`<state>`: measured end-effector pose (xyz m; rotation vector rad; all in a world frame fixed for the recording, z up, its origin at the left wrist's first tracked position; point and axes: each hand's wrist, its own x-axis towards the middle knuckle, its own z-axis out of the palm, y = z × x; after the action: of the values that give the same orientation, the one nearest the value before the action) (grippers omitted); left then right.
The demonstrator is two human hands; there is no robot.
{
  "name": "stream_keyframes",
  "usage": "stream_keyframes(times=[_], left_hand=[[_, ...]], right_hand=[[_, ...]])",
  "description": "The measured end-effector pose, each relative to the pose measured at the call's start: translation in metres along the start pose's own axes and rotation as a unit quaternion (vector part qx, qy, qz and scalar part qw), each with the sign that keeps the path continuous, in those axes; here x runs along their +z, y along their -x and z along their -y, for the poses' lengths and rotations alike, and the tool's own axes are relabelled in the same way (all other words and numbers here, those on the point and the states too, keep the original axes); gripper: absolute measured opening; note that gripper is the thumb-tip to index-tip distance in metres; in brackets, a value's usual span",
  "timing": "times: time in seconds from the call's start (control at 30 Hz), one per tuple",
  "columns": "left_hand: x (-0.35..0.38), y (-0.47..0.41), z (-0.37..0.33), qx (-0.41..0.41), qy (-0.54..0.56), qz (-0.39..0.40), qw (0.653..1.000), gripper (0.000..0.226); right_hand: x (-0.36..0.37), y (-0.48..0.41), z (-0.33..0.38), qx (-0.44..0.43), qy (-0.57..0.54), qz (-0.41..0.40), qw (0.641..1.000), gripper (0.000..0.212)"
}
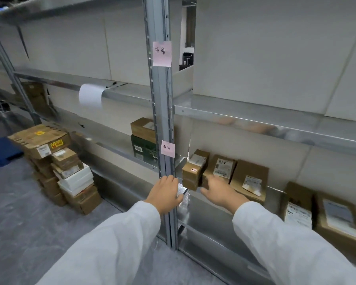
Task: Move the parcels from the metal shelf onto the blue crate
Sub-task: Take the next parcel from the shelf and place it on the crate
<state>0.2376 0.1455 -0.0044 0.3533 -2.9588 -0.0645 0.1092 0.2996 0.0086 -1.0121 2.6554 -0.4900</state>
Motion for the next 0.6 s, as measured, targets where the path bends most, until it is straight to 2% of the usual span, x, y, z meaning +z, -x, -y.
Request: stream_keyframes(times=[0.17, 0.37, 0.6], left_hand=[[0.008, -0.05, 0.009, 0.04, -0.04, 0.01, 0.998, 0.04], [0.017, -0.129, 0.024, 0.046, -0.036, 0.019, 0.998, 0.036], [0.041, -0.21, 0.043, 0.037, -0.024, 0.057, 0.997, 0.038]], right_hand=[[-0.002, -0.047, -0.012, -0.002, 0.019, -0.009, 1.0, 0.043], [-0.009, -0.12, -0.022, 0.003, -0.002, -0.024, 1.0, 0.041], [-0.009, -0.202, -0.036, 0.055, 0.001, 0.037, 0.998, 0.035]])
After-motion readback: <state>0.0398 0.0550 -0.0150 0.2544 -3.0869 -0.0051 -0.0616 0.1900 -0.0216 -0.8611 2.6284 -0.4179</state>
